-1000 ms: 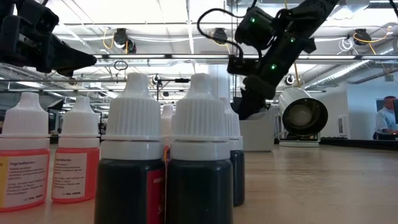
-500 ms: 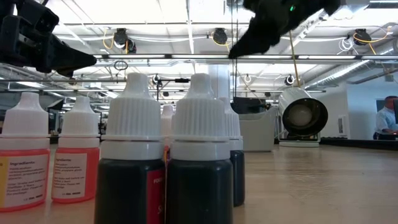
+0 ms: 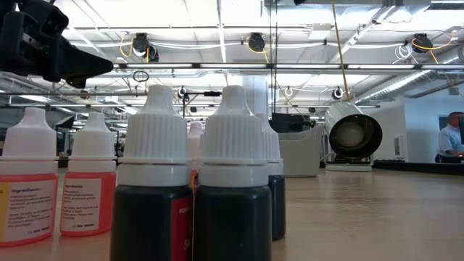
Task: Pick & Place food coloring
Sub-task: Put the small yellow food coloring bottle into the gray bin
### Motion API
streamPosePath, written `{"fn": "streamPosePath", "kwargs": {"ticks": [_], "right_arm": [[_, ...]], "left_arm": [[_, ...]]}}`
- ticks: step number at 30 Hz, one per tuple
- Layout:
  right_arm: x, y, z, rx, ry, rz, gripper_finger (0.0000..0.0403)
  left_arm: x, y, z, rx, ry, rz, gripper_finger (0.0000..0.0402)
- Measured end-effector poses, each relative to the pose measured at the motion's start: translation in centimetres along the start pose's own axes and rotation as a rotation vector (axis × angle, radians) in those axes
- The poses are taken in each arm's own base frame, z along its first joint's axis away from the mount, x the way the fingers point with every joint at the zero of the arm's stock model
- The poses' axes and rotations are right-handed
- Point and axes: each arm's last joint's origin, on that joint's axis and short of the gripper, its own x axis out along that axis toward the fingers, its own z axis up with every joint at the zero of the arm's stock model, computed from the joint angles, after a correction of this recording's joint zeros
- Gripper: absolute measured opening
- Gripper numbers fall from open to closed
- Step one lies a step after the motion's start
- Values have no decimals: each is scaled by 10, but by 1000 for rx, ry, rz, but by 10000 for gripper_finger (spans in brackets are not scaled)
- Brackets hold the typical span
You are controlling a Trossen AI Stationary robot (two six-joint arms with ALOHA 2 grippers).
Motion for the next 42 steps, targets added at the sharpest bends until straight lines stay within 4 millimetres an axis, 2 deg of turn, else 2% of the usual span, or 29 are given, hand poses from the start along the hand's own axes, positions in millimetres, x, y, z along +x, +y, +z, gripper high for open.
{"fn": "streamPosePath", "kwargs": {"ticks": [3, 7, 10, 15, 20, 25, 28, 32, 35, 39, 42], "right_arm": [[0, 18, -6, -133, 22, 35, 21], [-10, 23, -22, -177, -1, 56, 2], [-26, 9, -36, -159, -5, 7, 3], [-65, -22, -58, -19, -94, -78, 1], [-100, -37, -83, 86, -164, -98, 0], [-124, -45, -107, 196, -243, -117, 0], [-131, -45, -120, 260, -337, -123, 0], [-133, -43, -135, 238, -396, -137, 0], [-134, -43, -137, 204, -427, -149, 0], [-135, -44, -137, 176, -431, -156, 0], [-135, -44, -137, 158, -430, -160, 0]], "left_arm": [[0, 0, -1, -16, 9, 0, 37], [0, 0, -2, -13, 16, -1, 37], [0, 0, -2, -13, 18, -1, 37], [0, 0, -3, -10, 29, -3, 37], [0, -1, -4, -30, 37, -13, 37], [0, -1, -3, -132, 34, -25, 37], [0, -1, 3, -232, -18, -38, 37], [0, -8, 13, -227, -31, -190, 37], [2, -15, 18, -216, 18, -221, 34], [11, -31, 43, -261, 157, -262, 7], [22, -52, 62, -213, 295, -230, 6]]}}
